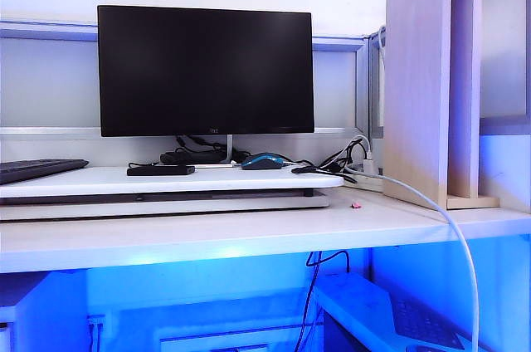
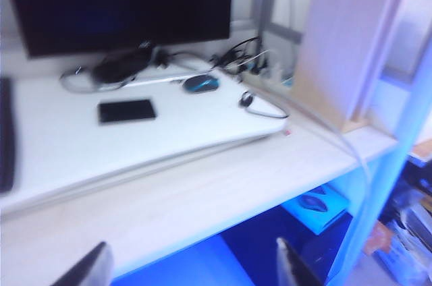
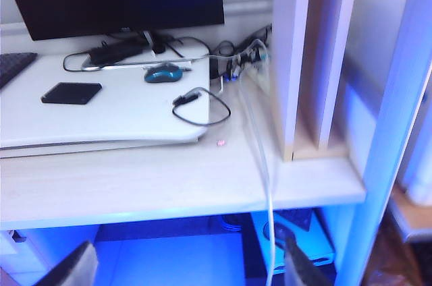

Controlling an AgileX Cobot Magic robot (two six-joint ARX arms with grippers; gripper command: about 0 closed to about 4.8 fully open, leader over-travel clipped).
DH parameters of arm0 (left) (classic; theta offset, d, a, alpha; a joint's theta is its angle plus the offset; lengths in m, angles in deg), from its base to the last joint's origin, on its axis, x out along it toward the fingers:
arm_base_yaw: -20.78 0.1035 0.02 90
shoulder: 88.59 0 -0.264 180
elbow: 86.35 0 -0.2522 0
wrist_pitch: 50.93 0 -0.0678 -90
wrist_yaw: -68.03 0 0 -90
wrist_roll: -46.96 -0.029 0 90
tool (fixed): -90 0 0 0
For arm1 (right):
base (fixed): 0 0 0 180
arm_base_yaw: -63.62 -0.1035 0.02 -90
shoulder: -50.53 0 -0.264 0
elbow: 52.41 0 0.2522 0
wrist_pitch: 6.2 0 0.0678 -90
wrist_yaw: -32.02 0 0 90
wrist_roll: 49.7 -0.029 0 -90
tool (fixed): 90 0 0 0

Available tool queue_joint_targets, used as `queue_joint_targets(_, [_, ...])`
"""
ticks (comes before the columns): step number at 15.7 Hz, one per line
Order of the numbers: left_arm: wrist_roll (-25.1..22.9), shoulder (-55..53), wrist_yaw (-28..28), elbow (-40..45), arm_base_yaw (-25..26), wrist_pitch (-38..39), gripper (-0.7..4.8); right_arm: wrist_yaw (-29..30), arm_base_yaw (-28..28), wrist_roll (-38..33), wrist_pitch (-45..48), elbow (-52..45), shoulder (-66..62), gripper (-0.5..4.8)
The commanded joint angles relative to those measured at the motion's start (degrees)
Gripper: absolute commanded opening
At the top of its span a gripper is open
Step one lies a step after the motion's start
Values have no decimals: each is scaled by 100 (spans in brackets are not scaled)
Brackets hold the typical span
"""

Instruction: Unplug the data cable of the portable hard drive.

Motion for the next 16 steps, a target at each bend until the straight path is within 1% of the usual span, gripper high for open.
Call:
queue_joint_targets(1, [249, 780, 992, 654, 7, 70, 326, -372, 0, -260, 542, -1165, 763, 358])
queue_joint_targets(2, [264, 883, 1064, 796, 7, 109, 325, -444, 0, -319, 533, -1333, 868, 358])
queue_joint_targets(3, [269, 876, 1064, 953, 9, 197, 312, -538, 0, -426, 588, -1539, 968, 359])
queue_joint_targets(4, [262, 863, 1093, 999, 9, 42, 298, -533, 0, -540, 610, -1762, 1102, 359])
queue_joint_targets(5, [260, 876, 1263, 1045, 9, -13, 291, -533, 0, -621, 647, -1893, 1172, 358])
queue_joint_targets(6, [269, 876, 1495, 1134, 9, -50, 270, -555, 2, -695, 686, -2065, 1248, 357])
queue_joint_targets(7, [264, 876, 1567, 1281, 9, -238, 268, -553, 2, -789, 789, -2385, 1351, 355])
queue_joint_targets(8, [264, 876, 1558, 1307, 9, -267, 252, -549, 0, -861, 1086, -2579, 1349, 353])
queue_joint_targets(9, [289, 876, 1537, 1412, 4, -361, 57, -691, 2, -870, 2531, -3788, 1346, 4])
queue_joint_targets(10, [284, 876, 1534, 1414, 4, -361, 56, -1043, 2, -868, 2643, -3969, 1346, -6])
queue_joint_targets(12, [284, 876, 1534, 1414, 4, -363, 51, -1993, 4, -846, 2490, -4129, 1344, -6])
queue_joint_targets(13, [278, 876, 1491, 1414, 4, -363, 47, -2063, 4, -748, 2455, -4168, 1342, -6])
queue_joint_targets(14, [205, 876, 1259, 1419, 4, -382, 46, -1755, 7, -647, 2435, -4262, 1342, -6])
queue_joint_targets(15, [129, 876, 1062, 1419, 4, -387, 14, -1316, 7, -697, 2441, -4378, 1329, -6])
queue_joint_targets(16, [96, 876, 992, 1421, 4, -396, 13, -1266, 22, -710, 2439, -4531, 1307, -6])
